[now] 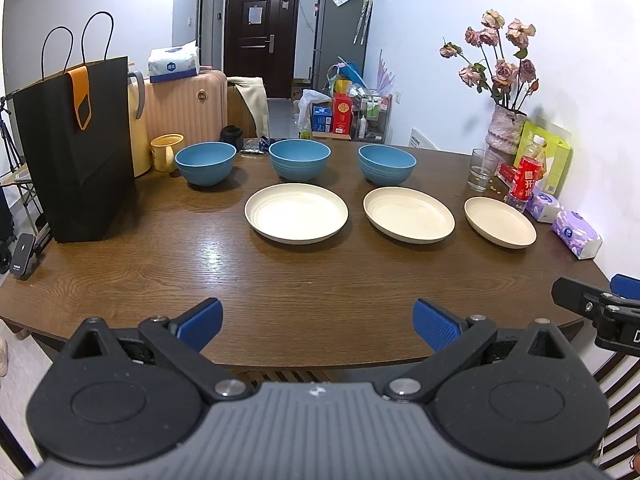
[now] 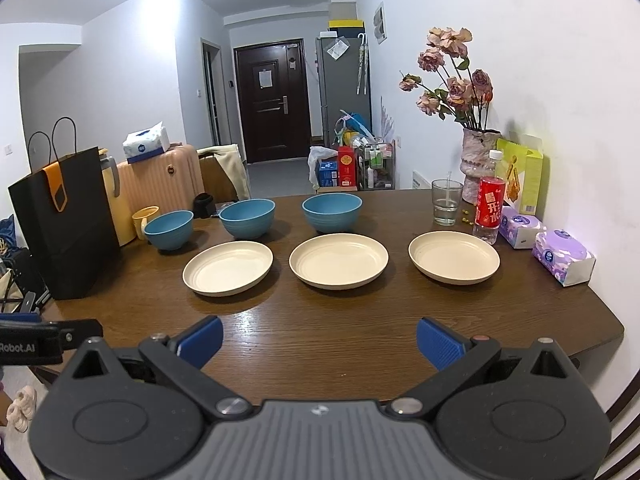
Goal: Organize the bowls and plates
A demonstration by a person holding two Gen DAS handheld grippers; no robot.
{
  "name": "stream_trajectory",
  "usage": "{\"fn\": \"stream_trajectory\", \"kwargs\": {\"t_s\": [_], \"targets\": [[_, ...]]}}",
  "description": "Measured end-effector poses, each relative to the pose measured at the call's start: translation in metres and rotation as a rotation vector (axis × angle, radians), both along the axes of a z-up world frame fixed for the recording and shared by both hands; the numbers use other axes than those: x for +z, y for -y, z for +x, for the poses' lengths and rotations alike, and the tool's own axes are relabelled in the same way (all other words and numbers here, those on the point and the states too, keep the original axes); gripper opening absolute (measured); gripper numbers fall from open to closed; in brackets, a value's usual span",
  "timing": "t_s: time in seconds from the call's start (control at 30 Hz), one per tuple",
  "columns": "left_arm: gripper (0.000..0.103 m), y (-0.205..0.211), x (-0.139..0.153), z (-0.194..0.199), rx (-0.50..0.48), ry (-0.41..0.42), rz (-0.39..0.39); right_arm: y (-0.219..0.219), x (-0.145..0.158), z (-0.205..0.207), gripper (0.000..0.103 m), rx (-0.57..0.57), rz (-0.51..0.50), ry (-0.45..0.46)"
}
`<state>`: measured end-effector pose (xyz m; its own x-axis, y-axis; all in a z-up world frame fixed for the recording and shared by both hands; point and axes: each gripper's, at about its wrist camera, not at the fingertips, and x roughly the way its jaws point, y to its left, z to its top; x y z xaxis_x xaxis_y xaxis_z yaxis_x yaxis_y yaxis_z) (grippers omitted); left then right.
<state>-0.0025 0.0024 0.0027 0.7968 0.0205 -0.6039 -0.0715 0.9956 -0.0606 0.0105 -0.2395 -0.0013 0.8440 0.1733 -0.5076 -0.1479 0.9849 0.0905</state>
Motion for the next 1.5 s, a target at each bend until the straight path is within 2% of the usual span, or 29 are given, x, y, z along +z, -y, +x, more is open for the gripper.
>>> {"fn": "stream_trajectory", "kwargs": {"t_s": [1.5], "targets": [[0.103, -0.001, 0.001, 0.012, 0.029, 0.001, 0.011, 0.002, -0.003, 0.013, 0.103, 0.014, 0.006, -0.009]]}}
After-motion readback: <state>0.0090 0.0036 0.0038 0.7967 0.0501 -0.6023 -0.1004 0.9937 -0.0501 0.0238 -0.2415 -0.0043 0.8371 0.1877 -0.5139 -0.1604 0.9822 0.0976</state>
